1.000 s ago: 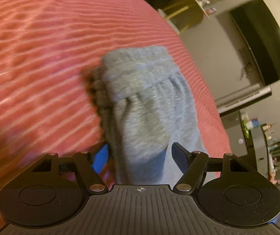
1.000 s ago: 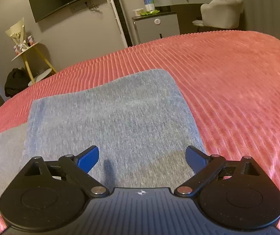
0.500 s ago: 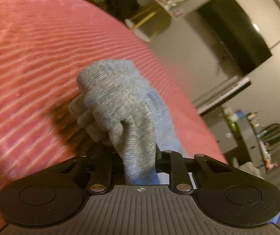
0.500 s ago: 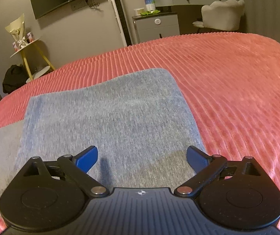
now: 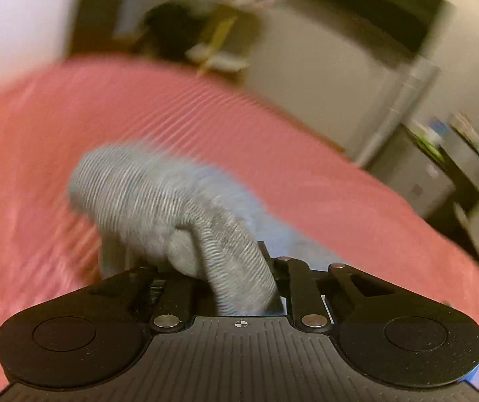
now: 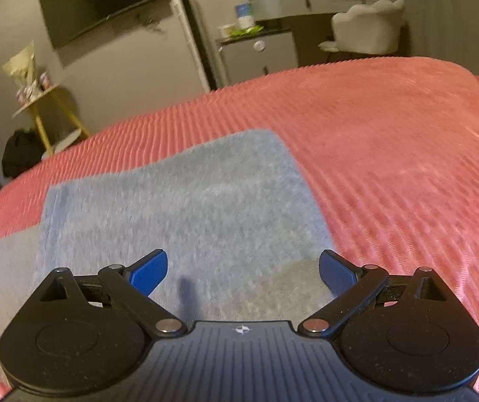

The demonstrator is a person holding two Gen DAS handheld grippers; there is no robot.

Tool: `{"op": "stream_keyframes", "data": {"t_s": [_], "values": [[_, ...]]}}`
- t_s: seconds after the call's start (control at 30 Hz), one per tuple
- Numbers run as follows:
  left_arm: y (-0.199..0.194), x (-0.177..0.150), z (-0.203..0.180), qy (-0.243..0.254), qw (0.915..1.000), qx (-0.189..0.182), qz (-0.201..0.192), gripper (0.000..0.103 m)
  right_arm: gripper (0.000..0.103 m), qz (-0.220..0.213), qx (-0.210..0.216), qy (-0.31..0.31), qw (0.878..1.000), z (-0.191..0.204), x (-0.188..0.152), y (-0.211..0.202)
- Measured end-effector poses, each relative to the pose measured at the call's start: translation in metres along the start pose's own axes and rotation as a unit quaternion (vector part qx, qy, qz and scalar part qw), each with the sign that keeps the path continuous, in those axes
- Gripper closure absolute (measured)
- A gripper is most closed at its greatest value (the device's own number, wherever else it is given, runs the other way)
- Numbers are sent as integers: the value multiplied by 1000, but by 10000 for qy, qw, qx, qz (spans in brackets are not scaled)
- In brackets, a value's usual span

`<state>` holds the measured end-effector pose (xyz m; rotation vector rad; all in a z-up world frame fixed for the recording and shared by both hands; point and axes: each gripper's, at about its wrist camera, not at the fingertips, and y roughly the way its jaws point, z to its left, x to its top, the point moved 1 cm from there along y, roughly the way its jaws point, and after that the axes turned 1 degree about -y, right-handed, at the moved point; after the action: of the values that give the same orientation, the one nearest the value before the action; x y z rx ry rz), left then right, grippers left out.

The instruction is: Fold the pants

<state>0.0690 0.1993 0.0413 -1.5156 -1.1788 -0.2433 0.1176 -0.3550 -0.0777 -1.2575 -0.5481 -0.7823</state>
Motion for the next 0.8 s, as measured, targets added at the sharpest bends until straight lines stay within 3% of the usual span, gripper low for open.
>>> {"op": "stream_keyframes", "data": {"t_s": [0.1,0.17,0.23,0.33,0.37,0.4,0.43,0.53,0.57,0.67,0.73,0.8], "values": [[-33,1,-58,862,9945,-401,-440,86,6,-134,-27,311,9994,-11,3,-3],[-52,-6,-104,1505,9831,-788,-687,86,6,-160,43,633,9979,-21,5,-5],[-67,-21,-158,2274,9621,-1246,-845,86,6,-196,133,926,9954,-31,6,-7],[-77,-66,-230,3252,9249,-1858,-648,82,6,-317,208,1154,9926,-38,8,-11],[-75,-84,-247,3503,9134,-2021,-456,79,6,-380,235,1191,9919,-40,8,-14],[-70,-103,-261,3692,9042,-2136,-189,69,6,-447,274,1203,9913,-41,8,-17],[-63,-121,-272,3766,8989,-2236,90,61,6,-499,353,1196,9909,-41,8,-20],[-43,-158,-278,3598,9031,-2174,879,56,6,-547,552,1166,9901,-42,8,-28],[-41,-164,-272,3460,9091,-2109,966,56,6,-547,622,1158,9898,-42,7,-31],[-43,-165,-239,3040,9280,-1905,1010,40,6,-488,913,1163,9878,-42,6,-37],[-38,-157,-220,2756,9476,-1364,865,34,6,-315,1179,1205,9852,-42,8,-35],[-42,-156,-194,2559,9624,-639,655,33,6,134,1461,1447,9785,-44,8,-21]]}}
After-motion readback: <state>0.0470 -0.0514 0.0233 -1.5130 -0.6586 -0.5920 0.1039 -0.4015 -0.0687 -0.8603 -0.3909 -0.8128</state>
